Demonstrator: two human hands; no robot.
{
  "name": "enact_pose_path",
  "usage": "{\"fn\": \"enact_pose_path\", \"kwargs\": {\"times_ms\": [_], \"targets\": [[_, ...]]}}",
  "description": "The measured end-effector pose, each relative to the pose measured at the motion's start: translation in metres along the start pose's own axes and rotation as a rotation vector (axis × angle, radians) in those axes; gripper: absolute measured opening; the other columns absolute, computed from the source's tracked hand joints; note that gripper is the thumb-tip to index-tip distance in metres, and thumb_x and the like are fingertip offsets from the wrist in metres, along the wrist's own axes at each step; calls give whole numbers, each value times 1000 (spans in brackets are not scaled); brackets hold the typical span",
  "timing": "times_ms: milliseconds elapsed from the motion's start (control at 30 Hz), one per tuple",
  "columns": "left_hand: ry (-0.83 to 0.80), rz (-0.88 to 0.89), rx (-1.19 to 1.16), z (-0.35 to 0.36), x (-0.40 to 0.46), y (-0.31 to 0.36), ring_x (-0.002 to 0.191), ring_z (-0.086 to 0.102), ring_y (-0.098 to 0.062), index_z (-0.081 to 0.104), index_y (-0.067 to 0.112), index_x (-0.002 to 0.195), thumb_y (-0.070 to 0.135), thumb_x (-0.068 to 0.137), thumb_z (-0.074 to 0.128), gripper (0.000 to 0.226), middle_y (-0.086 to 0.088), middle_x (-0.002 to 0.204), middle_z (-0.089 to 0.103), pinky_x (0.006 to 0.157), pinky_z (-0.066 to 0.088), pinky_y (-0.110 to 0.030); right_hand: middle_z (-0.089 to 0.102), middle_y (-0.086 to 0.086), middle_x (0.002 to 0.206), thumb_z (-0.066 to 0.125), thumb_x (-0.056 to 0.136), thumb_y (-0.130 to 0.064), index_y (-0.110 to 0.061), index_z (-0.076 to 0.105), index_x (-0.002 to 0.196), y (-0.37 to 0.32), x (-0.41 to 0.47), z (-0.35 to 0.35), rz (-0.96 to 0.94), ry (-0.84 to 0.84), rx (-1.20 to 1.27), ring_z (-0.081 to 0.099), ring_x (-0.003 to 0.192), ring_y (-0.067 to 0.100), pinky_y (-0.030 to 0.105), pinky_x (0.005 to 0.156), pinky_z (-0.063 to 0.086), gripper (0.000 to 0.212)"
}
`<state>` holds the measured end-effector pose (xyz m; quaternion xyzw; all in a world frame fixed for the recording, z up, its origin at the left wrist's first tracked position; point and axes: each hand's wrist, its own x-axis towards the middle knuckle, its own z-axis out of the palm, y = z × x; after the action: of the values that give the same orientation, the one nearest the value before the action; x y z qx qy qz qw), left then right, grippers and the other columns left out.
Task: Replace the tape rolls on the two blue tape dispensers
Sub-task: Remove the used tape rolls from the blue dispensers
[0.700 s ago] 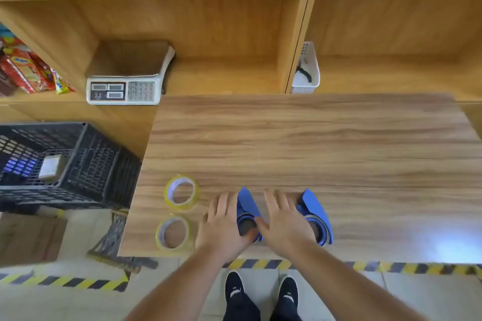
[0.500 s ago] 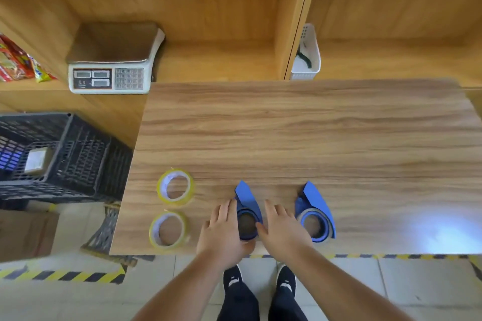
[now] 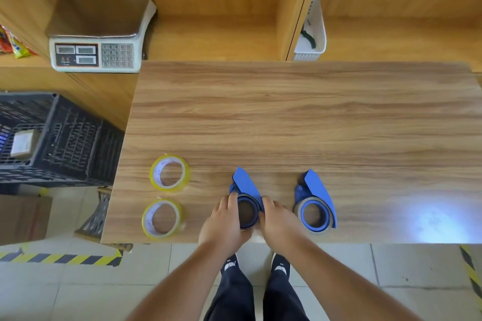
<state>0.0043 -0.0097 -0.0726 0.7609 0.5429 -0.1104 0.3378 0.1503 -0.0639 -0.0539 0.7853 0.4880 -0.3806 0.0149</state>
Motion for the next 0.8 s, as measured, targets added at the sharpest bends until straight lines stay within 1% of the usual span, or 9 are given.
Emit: {"fn": "enact_pose_path", "kwargs": {"times_ms": [67,133,333,467,533,600,667,800], "targets": [[-7,8,8,-2,0,-2,129,51,-22,29,26,146,46,78,72,83,5,136,48,92,54,-41,58,6,124,41,102,-21,-19,42,128,2,2,-3,15,17,-11,57,111,32,39,73,43,26],[-26,6,24,-6,0,-4,130,51,-22,28,27,147,39,77,73,84,6,139,47,95,53,-41,58,6,123,41,101,-17,-18,43,126,4,3,-6,29,32,-24,59,108,32,39,71,41,25],[-6,24,62,-9,-2,-6,136,46,-21,26,26,150,38,76,70,87,8,146,46,104,45,-38,59,5,118,43,102,-15,-18,44,128,6,3,-13,24,45,-44,60,105,30,39,68,43,26],[11,41,62,-9,-3,-4,137,44,-20,25,25,151,37,77,70,88,7,146,45,107,44,-37,60,7,116,38,106,-28,-17,47,126,7,3,-19,16,46,-8,57,97,27,38,68,43,25],[34,53,62,-9,-5,-4,137,43,-20,26,26,150,38,76,70,87,7,146,43,107,43,-36,59,8,115,37,106,-33,-16,48,123,6,2,-22,20,41,10,54,95,26,40,70,47,27],[64,68,58,-9,-7,-3,138,41,-19,28,26,149,39,75,70,87,7,148,37,108,43,-36,58,8,117,36,105,-36,-16,48,119,5,1,-25,30,51,23,55,102,28,44,76,52,28],[94,88,41,-12,-10,-3,141,37,-18,29,27,149,42,73,70,88,8,151,30,110,42,-36,56,7,122,37,104,-40,-16,48,121,3,-1,-29,25,67,29,53,111,28,45,82,53,31],[153,140,9,-24,-16,1,139,36,-16,34,30,144,50,69,69,85,12,151,26,109,42,-34,51,5,135,39,103,-47,-20,42,139,-4,-3,-42,-39,160,20,45,125,27,43,95,50,45]]}}
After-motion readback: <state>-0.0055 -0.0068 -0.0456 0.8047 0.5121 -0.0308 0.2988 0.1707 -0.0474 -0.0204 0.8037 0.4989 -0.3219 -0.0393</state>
